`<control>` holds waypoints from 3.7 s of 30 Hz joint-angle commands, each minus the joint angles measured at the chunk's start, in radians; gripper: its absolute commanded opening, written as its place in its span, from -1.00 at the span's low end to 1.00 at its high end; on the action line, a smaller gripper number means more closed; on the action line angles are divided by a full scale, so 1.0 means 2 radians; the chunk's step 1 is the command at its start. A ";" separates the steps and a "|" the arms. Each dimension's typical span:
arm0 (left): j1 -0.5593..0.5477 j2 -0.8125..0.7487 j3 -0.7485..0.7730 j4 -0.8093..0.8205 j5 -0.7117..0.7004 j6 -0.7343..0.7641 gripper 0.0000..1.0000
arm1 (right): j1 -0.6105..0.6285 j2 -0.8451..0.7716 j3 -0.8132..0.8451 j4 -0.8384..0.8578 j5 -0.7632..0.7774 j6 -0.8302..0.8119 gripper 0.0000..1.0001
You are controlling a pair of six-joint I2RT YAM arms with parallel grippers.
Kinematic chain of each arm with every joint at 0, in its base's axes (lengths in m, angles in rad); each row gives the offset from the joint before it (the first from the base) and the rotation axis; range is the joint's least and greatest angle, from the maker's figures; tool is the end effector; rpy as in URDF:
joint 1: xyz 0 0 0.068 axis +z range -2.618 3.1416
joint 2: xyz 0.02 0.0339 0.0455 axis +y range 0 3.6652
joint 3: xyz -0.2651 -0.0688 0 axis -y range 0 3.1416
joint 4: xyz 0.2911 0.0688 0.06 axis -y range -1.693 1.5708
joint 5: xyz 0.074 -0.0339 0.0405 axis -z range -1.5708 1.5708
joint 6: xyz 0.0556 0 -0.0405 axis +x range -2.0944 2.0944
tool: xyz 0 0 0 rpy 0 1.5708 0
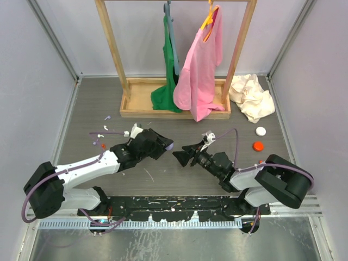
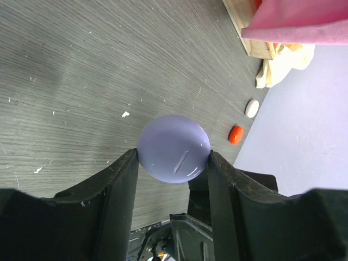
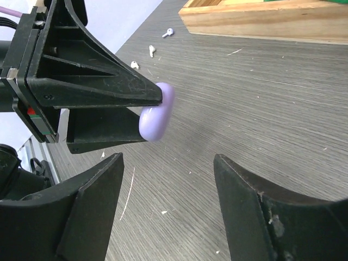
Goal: Insert the wireless bluetooth earbuds into the charging case
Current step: Pick up the charging case at the center of the board.
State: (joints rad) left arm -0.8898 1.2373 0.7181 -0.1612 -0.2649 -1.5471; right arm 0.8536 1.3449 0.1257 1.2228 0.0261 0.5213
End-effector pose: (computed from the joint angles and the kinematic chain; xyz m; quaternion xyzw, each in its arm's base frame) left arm 0.2096 -0.2355 0.1913 -0.3426 0.8284 -0.3595 0.2592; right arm 0.1633 0.1850 0.1197 -0.1076 0.6976 0.4424 0.5533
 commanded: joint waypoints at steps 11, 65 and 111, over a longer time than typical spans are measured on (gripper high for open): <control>0.002 -0.024 -0.023 0.062 -0.015 -0.039 -0.19 | 0.028 0.083 0.053 0.146 0.038 -0.033 0.31; 0.003 -0.139 -0.022 0.012 0.015 0.377 0.96 | -0.001 -0.113 0.117 -0.240 -0.090 -0.164 -0.87; 0.123 -0.113 0.038 0.098 0.583 0.790 0.37 | -0.114 -0.108 0.382 -0.695 -0.464 -0.362 -0.94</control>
State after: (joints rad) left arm -0.6643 1.0023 0.7341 0.0093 0.7818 0.0147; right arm 0.6308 1.1095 0.8341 -0.1818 -0.8482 -0.1730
